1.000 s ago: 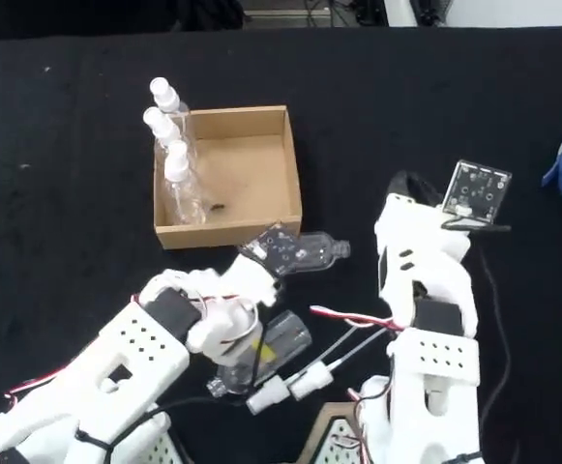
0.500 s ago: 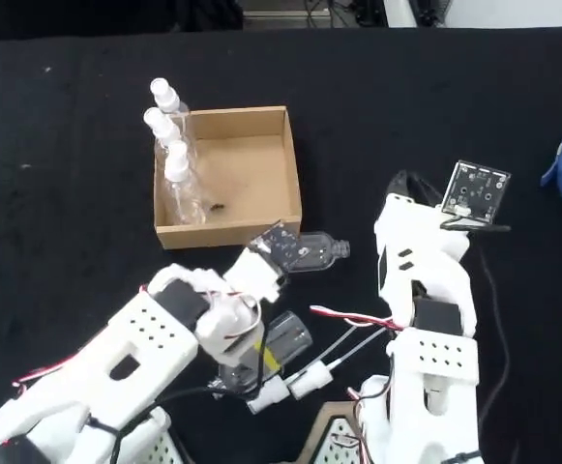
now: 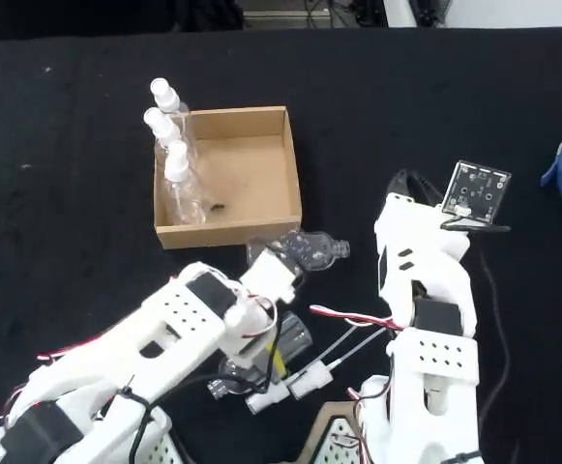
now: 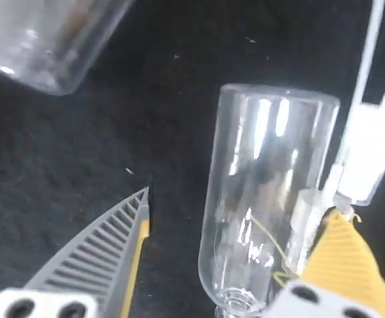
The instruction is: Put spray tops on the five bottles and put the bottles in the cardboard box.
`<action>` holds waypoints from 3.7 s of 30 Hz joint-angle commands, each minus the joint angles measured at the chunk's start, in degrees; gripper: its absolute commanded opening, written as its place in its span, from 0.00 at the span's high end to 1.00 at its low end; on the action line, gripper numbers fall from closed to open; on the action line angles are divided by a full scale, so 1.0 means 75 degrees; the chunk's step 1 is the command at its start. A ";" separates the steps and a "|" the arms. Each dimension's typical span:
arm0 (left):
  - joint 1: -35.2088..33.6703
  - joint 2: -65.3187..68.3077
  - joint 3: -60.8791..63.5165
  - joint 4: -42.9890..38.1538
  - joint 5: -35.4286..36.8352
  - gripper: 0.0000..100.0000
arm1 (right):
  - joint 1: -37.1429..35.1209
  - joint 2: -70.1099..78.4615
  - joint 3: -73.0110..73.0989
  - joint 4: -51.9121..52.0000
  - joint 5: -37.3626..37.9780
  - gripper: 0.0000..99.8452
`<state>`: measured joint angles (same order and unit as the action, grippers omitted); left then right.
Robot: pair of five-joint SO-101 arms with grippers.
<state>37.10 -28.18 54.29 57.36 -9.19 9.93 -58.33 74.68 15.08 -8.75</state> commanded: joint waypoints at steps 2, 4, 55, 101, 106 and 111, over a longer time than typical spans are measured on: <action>-0.0088 -0.0059 0.0275 -0.0117 -0.0105 0.74 | 0.0141 -0.0135 -0.0604 -0.0211 0.0000 0.99; -0.0123 -0.0082 0.0475 -0.0129 -0.0563 0.74 | 0.0141 -0.0135 -0.0604 -0.0211 0.0000 0.99; -0.0522 0.0457 -0.3429 0.2086 -0.1887 0.75 | 0.3634 -0.0088 -0.2749 0.5005 0.4079 0.91; -0.8656 -0.2274 -0.2327 0.3516 -0.1137 0.75 | -0.5662 0.3851 -0.3065 0.8440 1.0174 0.73; -0.8645 -0.2274 -0.2315 0.3540 -0.1137 0.75 | -0.5744 0.3862 -0.2303 0.7420 1.0127 0.73; -0.8645 -0.2274 -0.2303 0.3540 -0.1137 0.75 | -0.5744 0.3862 -0.1788 0.6670 1.0116 0.73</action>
<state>-27.16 -43.82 38.46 83.38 -17.98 -32.26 -29.41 60.88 68.26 67.12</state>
